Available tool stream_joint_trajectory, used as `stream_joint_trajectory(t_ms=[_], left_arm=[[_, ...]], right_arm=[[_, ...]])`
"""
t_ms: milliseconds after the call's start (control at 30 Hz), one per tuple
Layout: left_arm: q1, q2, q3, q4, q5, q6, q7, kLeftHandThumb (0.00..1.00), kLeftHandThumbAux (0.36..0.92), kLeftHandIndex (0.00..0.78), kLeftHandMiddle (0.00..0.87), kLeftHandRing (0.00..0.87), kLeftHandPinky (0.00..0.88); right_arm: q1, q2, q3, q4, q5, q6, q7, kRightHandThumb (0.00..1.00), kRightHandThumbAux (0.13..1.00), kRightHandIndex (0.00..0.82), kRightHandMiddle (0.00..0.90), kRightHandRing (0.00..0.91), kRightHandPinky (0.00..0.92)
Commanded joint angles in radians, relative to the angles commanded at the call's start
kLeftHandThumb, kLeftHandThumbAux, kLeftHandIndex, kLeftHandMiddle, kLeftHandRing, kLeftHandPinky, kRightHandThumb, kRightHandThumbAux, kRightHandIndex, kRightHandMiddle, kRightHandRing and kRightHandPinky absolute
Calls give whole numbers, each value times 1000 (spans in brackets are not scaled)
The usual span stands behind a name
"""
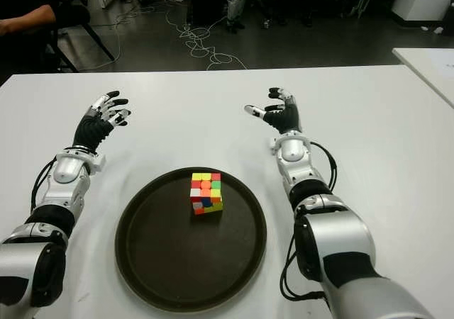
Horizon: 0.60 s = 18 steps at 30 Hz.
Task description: Pick up the Rubik's Cube and put it in the plate
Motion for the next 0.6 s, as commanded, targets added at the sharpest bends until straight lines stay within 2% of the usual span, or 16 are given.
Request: stream_joint_trajectory(t_ms=[200, 433, 600], left_arm=[[4, 0, 11, -2, -12, 4, 0, 165, 606, 134, 214, 256, 308], [11, -2, 26, -12, -31, 5, -6, 172, 621, 137, 221, 253, 304], [18, -2, 30, -28, -39, 12, -10, 175, 625, 123, 209, 241, 295]], right_arm=[[35, -3, -24, -51, 29, -39, 1, 0, 785, 232, 277, 329, 404], [154, 25, -45, -164, 65, -108, 7, 0, 790, 235, 270, 318, 387], [201, 46, -51, -219, 75, -117, -7, 0, 809, 254, 280, 321, 384]])
